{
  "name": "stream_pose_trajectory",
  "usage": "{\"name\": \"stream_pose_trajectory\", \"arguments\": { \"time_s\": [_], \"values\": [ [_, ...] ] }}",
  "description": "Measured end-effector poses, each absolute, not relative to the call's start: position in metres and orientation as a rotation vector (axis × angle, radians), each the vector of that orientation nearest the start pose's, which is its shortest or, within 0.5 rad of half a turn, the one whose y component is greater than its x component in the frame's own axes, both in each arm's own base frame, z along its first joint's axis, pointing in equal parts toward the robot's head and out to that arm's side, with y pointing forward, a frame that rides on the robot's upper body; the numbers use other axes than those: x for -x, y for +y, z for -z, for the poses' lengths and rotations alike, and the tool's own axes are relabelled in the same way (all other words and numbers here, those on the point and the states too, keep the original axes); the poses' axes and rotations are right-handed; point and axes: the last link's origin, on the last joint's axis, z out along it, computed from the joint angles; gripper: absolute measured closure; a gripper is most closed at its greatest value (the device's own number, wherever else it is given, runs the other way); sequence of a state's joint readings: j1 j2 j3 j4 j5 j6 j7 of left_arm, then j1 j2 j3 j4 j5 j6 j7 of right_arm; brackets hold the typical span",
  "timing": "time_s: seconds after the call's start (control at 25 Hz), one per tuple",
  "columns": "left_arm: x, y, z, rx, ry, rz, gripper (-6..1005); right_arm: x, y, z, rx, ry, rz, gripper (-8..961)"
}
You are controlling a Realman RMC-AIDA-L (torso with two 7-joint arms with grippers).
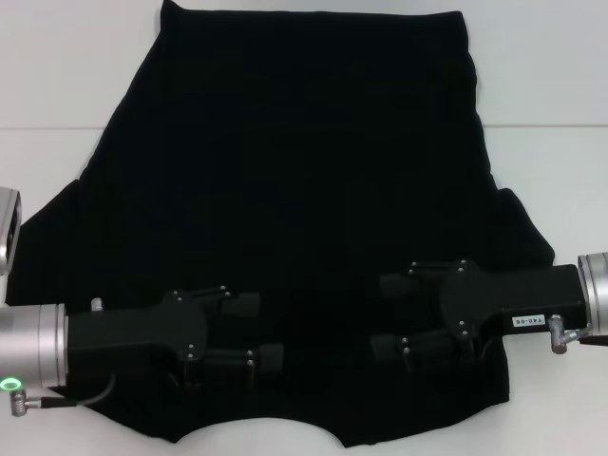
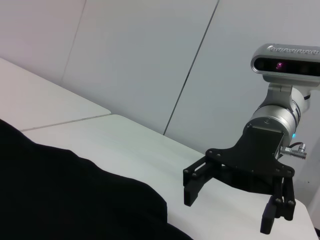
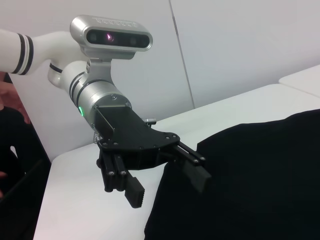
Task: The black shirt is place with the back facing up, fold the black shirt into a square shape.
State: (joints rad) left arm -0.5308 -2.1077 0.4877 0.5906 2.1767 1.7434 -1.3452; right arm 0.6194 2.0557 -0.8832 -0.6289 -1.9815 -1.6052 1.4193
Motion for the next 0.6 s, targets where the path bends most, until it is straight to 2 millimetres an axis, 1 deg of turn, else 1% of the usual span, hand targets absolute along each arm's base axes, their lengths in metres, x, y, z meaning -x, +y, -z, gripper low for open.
{"name": "stream_pose_trajectory", "arguments": {
  "time_s": [0.16, 0.28, 0.48, 0.6],
  "values": [
    [0.267, 0.295, 0.011, 2.811, -0.732, 0.848, 112, -0.226, 0.334, 0.021, 2.984, 0.494, -0.632, 22],
    [0.269, 0.3, 0.005, 2.756, -0.809, 0.86, 111, -0.225, 0.334, 0.021, 2.98, 0.492, -0.637, 22],
    [0.284, 0.323, -0.014, 2.557, -1.02, 0.807, 111, -0.22, 0.337, 0.025, 2.966, 0.483, -0.645, 23],
    [0.294, 0.336, -0.028, 2.434, -1.11, 0.757, 111, -0.216, 0.34, 0.027, 2.953, 0.485, -0.656, 25]
  ]
}}
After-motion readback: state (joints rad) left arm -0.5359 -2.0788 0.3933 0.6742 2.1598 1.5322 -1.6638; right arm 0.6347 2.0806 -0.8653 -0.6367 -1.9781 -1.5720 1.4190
